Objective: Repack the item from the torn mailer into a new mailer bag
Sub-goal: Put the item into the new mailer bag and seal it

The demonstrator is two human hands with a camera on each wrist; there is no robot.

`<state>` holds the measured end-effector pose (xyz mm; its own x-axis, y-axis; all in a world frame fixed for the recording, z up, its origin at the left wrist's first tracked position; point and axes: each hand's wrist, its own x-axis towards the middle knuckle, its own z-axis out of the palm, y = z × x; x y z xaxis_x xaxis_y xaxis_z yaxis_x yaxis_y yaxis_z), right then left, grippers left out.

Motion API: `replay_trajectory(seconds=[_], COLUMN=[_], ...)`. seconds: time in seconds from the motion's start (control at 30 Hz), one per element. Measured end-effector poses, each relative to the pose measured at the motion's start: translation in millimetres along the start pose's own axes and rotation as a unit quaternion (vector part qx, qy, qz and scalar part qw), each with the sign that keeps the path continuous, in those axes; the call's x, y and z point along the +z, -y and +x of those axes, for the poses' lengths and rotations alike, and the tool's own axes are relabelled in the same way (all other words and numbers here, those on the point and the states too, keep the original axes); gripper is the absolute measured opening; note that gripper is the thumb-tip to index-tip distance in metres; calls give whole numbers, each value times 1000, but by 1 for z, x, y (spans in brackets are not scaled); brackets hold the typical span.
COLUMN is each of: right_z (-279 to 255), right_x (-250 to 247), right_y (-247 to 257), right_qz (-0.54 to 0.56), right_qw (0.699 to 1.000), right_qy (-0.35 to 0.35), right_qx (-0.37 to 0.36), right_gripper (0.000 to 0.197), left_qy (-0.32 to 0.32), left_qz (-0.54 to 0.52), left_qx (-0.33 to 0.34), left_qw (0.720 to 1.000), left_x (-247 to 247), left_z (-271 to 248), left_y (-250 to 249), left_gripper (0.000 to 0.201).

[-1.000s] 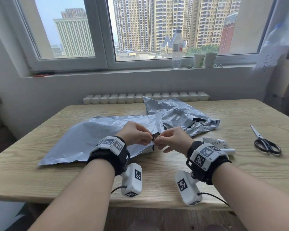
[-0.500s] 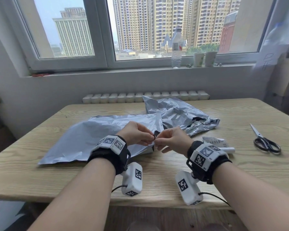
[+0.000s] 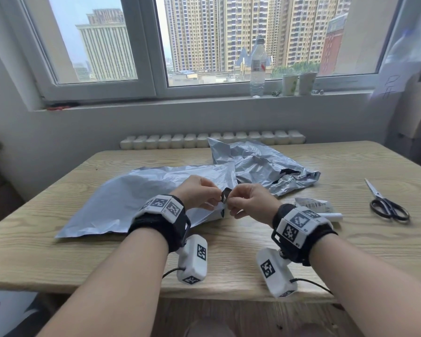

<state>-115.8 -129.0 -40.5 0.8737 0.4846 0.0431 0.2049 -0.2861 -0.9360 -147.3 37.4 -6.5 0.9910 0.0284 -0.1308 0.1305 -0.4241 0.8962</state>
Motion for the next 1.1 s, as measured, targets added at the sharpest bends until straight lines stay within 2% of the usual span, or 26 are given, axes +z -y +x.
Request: replay_trajectory(seconds=[0.1, 0.23, 0.33, 0.53, 0.73, 1.1], right_z=[3, 5, 5, 5, 8, 7], right_x=[0, 3, 3, 0, 0, -2], right_y=[0, 1, 1, 4, -1, 3], right_qz=[-4, -9, 8, 14, -29, -63], right_qw=[999, 999, 999, 999, 998, 996], right_qy=[-35, -35, -29, -28, -58, -57], right_qx=[-4, -18, -19, -6, 26, 25], right_gripper=[20, 17, 17, 20, 8, 11], left_qy=[-2, -19, -22, -17, -8, -6], left_qz=[0, 16, 44, 81, 132, 147], left_qx=[0, 20, 45, 56, 52, 51], left_qw=[1000, 999, 998, 995, 990, 988], left_x=[2, 5, 2, 2, 2, 0], left_z=[2, 4, 4, 2, 4, 0], left_y=[-1, 0, 2, 0, -3, -8], left_gripper=[17, 12, 22, 6, 6, 9])
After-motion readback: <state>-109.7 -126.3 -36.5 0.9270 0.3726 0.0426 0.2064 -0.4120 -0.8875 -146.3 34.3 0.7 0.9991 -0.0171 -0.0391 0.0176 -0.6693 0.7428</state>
